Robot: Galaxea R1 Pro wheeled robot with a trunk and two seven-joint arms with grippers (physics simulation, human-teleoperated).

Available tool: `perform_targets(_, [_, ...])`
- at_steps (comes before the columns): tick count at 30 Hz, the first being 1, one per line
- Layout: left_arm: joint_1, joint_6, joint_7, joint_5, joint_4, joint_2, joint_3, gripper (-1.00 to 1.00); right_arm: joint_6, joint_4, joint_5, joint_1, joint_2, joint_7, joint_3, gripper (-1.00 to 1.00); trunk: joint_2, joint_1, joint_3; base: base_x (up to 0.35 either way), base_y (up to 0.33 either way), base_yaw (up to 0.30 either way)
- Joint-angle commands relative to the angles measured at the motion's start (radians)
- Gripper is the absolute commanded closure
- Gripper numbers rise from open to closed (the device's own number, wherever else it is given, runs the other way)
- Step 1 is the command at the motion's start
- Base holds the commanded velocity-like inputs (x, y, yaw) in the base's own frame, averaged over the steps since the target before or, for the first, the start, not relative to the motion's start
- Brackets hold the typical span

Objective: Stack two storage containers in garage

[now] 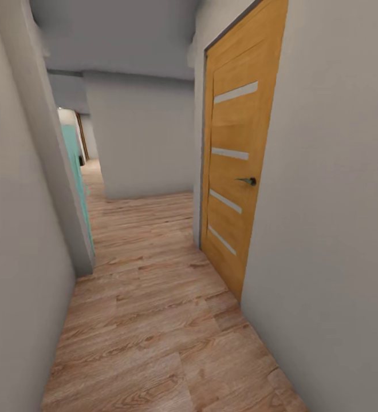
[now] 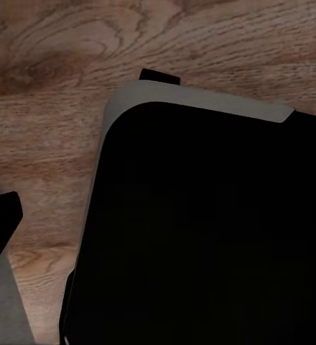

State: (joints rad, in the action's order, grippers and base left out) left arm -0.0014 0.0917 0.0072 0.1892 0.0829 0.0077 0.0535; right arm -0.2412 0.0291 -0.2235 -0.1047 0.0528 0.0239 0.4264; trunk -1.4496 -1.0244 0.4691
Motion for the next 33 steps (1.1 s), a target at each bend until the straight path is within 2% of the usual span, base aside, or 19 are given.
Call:
perform_targets(1, [0.000,0.002,0.000,0.001,0.000,-0.001,0.005,-1.00,-0.006,0.003,-0.008,-0.001,-0.001,0.001,0.008,-1.00,0.000,-0.001,0.001,0.323,0.000,0.284])
perform_targets(12, [0.000,0.001,0.000,0.001,0.001,-0.001,0.005,-1.00,-0.006,0.003,-0.013,-0.001,-0.001,0.001,0.006,-1.00,0.000,-0.001,0.001,0.323,-0.017,0.284])
perform_targets(26, [0.000,0.001,-0.001,0.000,0.001,0.000,0.003,-1.00,-0.003,0.003,-0.012,-0.001,0.000,0.000,0.006,-1.00,0.000,-0.001,0.001,0.319,-0.135,0.284])
perform_targets(33, [0.000,-0.001,-0.001,0.001,0.001,0.001,0.003,-1.00,0.002,0.003,-0.005,-0.001,0.001,-0.002,0.010,-1.00,0.000,-0.001,0.001,0.308,-0.163,0.059])
